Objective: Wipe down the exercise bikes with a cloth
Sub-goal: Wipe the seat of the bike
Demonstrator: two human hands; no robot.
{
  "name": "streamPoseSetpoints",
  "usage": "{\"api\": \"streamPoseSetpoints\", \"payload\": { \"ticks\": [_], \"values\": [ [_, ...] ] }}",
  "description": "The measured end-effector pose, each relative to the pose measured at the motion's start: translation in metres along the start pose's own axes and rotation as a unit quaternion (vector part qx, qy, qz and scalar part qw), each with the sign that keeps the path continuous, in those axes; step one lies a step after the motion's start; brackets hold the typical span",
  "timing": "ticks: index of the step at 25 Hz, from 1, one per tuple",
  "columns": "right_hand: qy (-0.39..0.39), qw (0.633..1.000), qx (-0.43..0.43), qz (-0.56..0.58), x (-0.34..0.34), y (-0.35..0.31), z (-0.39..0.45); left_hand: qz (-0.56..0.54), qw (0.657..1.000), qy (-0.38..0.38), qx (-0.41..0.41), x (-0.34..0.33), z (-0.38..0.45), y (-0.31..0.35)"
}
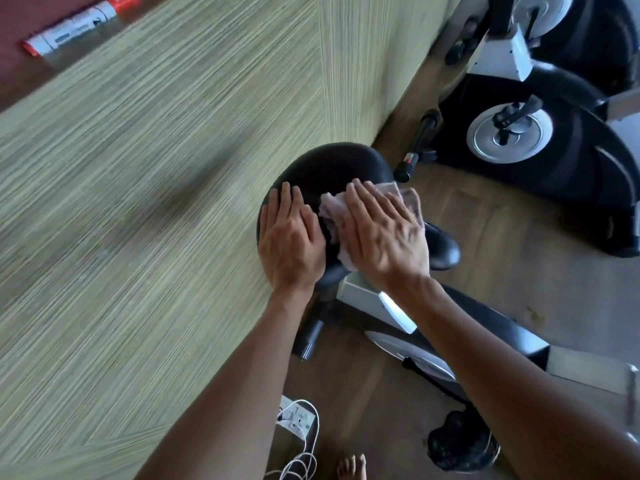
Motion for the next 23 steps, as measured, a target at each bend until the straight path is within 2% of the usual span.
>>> {"api": "streamPoseSetpoints", "payload": {
  "ticks": [2,3,4,5,7,8,9,12,13,14,15,17,18,19,20,23],
  "values": [
    [0.002,0.99,0.143,-0.001,0.007,0.012,-0.021,-0.007,1.0,0.001,0.006,0.002,0.002,-0.001],
    [0.007,0.986,0.166,-0.011,0.014,0.024,-0.034,-0.012,1.0,0.002,0.01,0.002,0.002,-0.001],
    [0.019,0.989,0.146,-0.022,0.018,0.034,-0.044,-0.016,1.0,0.005,0.014,0.002,0.002,-0.001],
    [0.031,0.995,0.089,-0.027,0.02,0.039,-0.047,-0.014,1.0,0.009,0.016,0.001,0.001,-0.001],
    [0.008,0.995,-0.096,-0.021,0.013,0.03,-0.022,-0.007,1.0,0.014,0.012,0.0,0.001,0.0],
    [-0.027,0.988,-0.152,-0.017,0.008,0.019,-0.004,-0.006,1.0,0.015,0.01,0.0,0.001,-0.001],
    [-0.044,0.989,-0.142,-0.006,0.004,0.007,0.009,-0.008,1.0,0.014,0.007,0.0,0.001,-0.001],
    [-0.026,0.996,0.086,0.025,0.004,0.004,-0.004,-0.018,1.0,0.008,-0.001,0.001,0.003,-0.001],
    [-0.015,0.992,0.125,0.02,0.009,0.017,-0.018,-0.02,1.0,0.01,0.002,0.002,0.003,-0.002],
    [-0.009,0.994,0.111,0.009,0.017,0.031,-0.028,-0.022,1.0,0.013,0.004,0.001,0.004,-0.002],
    [-0.014,0.999,0.048,0.003,0.026,0.042,-0.033,-0.023,1.0,0.017,0.004,0.001,0.004,-0.002],
    [-0.078,0.983,-0.167,0.005,0.021,0.052,-0.016,-0.021,0.999,0.025,0.007,0.0,0.001,-0.001],
    [-0.109,0.965,-0.237,0.004,0.013,0.05,0.003,-0.021,0.999,0.027,0.011,0.0,0.001,0.0],
    [-0.136,0.959,-0.248,-0.008,0.01,0.039,0.02,-0.021,0.999,0.028,0.014,0.0,0.001,0.0],
    [-0.133,0.969,-0.207,-0.014,0.008,0.024,0.028,-0.02,0.999,0.029,0.013,0.0,0.001,0.0],
    [-0.113,0.994,-0.002,-0.009,0.01,0.018,0.008,-0.029,0.999,0.025,0.001,0.001,0.002,-0.001]
  ]
}}
Point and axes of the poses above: each hand's wrist, its own z-axis towards the middle knuckle, its own x-axis out of the back of the hand, y = z × x, the point moved 3 cm from there along z, towards the middle knuckle, and after that the axes turned 7 degrees about -z, right-handed, at the moved point
